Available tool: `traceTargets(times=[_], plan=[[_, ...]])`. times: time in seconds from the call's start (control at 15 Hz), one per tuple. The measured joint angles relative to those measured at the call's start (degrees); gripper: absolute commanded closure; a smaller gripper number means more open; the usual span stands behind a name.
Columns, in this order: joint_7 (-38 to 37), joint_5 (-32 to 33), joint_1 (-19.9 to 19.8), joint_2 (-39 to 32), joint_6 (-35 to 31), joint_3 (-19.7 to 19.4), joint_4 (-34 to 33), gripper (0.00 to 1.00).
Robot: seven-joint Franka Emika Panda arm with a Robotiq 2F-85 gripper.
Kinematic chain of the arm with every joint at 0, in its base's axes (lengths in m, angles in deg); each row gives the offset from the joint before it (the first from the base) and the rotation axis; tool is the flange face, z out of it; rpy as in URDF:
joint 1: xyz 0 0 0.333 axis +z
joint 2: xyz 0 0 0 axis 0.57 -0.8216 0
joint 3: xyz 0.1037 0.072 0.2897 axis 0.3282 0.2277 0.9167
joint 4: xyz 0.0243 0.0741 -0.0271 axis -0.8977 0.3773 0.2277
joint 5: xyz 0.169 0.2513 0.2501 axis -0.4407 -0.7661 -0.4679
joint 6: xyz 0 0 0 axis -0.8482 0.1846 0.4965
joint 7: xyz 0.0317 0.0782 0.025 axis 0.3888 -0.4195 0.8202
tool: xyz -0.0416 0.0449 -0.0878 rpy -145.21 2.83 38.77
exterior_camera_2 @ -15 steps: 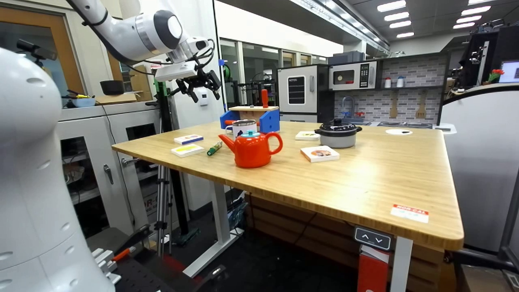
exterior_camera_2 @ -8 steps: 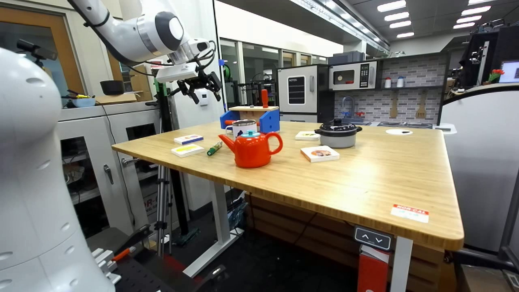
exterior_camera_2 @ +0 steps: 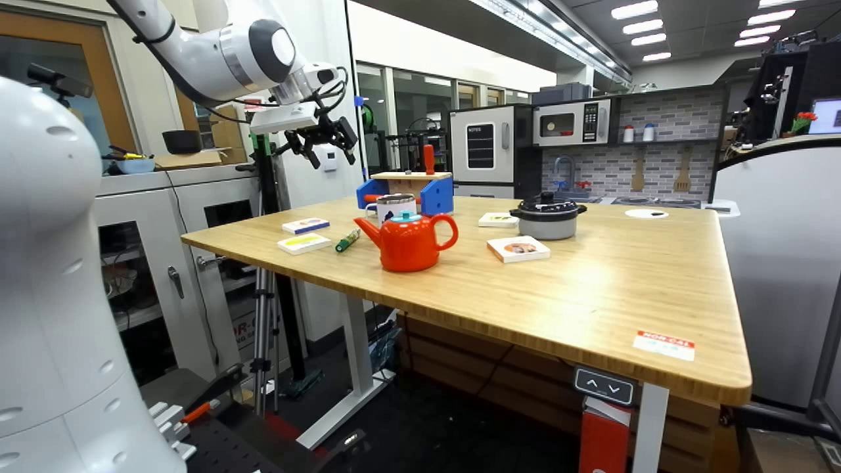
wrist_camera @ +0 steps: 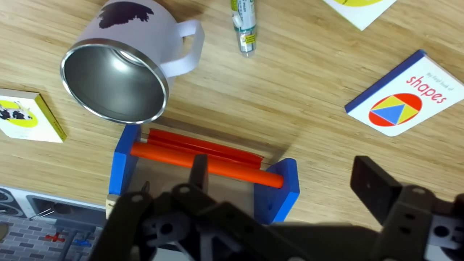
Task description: Put the mug on the book
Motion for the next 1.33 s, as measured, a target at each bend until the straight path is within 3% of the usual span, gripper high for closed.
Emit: traceTargets(times=[0.2, 0.33, 0.53, 1.0, 1.33], plan=[[-0.7, 1.01, -0.29, 0.07, 0.74, 0.02, -0.02, 0.0], [-3.91, 5.47, -1.89, 0.17, 2.94, 0.22, -0.36, 0.0], [-9.59, 11.37, -4.02, 0.14, 6.77, 0.74, -1.9, 0.0], [-25.79, 18.19, -4.19, -1.37, 13.45, 4.28, -5.57, 0.0], [-35.32, 21.14, -3.67, -3.57, 19.57, 4.59, -6.97, 0.0]])
